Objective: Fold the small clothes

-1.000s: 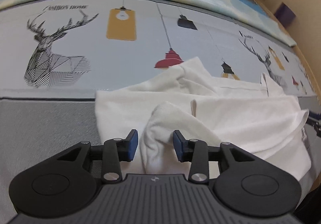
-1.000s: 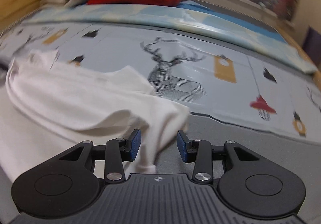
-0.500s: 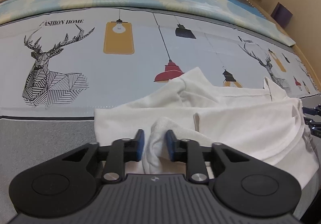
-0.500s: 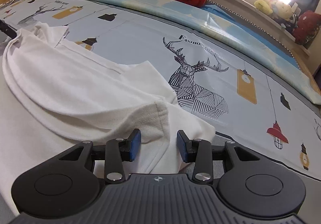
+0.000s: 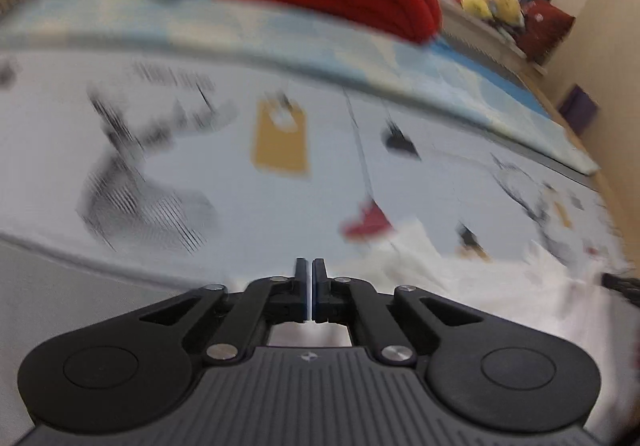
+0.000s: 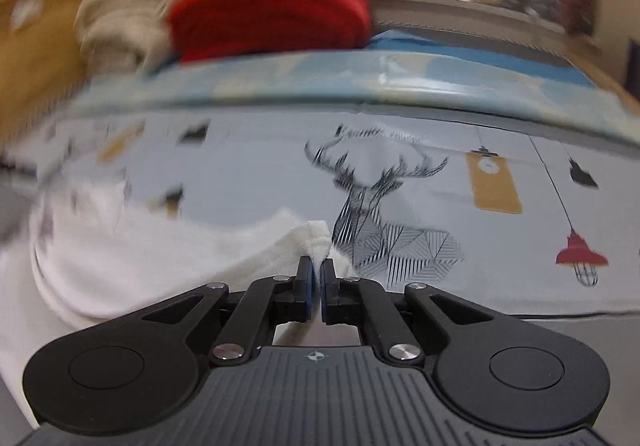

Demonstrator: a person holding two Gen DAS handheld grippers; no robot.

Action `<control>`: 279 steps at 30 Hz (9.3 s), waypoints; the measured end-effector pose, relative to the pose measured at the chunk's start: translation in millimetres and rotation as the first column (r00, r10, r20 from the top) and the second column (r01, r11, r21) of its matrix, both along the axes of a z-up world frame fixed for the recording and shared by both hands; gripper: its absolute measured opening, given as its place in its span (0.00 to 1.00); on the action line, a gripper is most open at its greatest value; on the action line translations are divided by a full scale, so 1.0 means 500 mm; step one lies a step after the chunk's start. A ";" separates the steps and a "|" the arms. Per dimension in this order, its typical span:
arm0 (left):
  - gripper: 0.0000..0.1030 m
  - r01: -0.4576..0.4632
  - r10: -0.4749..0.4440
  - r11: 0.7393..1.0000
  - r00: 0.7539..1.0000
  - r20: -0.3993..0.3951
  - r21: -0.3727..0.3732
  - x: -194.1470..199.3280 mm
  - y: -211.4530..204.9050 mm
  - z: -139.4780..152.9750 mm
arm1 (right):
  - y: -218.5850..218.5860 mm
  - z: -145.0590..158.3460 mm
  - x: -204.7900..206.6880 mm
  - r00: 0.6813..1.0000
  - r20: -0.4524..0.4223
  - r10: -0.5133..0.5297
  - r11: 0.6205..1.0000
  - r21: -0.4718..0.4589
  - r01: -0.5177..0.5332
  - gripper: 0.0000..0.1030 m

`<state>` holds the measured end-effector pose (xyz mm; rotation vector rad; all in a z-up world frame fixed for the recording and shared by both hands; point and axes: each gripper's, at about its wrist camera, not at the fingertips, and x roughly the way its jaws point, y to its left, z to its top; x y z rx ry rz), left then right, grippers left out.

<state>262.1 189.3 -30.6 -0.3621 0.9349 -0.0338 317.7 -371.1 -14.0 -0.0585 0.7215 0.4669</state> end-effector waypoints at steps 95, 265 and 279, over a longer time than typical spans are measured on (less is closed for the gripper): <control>0.00 0.438 -0.437 0.897 0.865 -0.246 -0.052 -0.210 -0.067 -0.049 | -0.032 -0.018 -0.186 0.905 -0.424 0.026 0.990 -0.115 -0.082 0.06; 0.86 0.139 -0.157 0.957 0.986 0.053 0.253 -0.277 -0.224 0.183 | 0.297 0.176 -0.370 0.988 0.144 -0.058 0.993 -0.097 0.072 0.70; 0.86 0.112 -0.118 0.950 0.993 0.003 0.291 -0.263 -0.204 0.169 | 0.355 0.135 -0.377 0.992 0.119 0.046 0.989 -0.145 -0.029 0.66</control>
